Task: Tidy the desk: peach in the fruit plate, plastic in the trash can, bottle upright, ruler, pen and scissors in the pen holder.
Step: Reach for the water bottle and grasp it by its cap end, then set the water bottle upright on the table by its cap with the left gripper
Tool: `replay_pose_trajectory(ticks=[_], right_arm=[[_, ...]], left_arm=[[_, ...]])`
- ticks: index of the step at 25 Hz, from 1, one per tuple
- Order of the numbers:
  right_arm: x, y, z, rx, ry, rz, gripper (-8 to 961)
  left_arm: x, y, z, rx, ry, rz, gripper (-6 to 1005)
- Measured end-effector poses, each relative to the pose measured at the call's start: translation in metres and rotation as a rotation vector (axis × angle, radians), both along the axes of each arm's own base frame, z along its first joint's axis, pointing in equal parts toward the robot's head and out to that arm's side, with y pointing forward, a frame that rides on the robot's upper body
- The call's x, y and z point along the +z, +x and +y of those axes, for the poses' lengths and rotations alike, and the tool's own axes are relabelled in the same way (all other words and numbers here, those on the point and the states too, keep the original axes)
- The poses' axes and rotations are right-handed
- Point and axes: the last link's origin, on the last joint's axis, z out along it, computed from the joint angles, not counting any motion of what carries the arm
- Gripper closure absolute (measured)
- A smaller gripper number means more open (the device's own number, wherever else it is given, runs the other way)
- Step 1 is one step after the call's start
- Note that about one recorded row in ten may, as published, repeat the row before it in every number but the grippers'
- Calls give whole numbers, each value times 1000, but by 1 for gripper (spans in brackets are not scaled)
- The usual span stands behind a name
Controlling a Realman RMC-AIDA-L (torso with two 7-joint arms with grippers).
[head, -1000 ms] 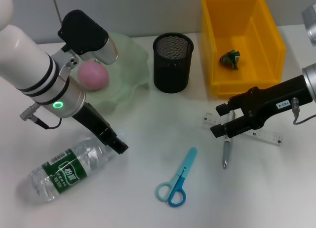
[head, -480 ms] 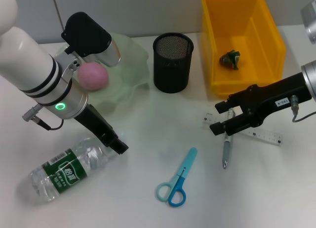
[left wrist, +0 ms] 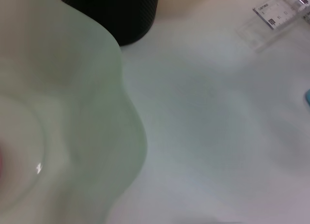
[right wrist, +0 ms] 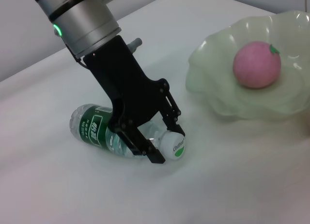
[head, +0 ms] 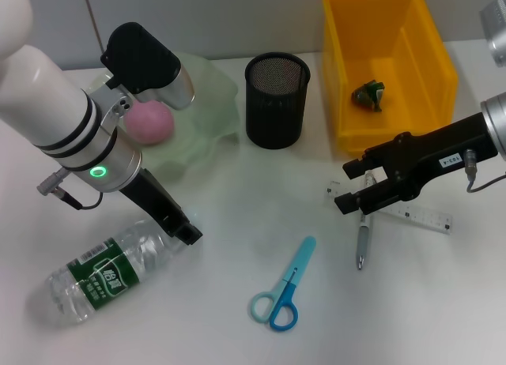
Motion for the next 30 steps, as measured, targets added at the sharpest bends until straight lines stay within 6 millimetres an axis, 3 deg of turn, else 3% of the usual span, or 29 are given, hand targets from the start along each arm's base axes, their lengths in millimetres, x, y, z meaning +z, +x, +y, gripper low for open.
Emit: replay_pose_trajectory(ticks=[30], right_arm=[[3, -1, 1, 4, 2, -3, 161]], left_arm=[[-3, 3, -1, -1, -18, 19, 548]])
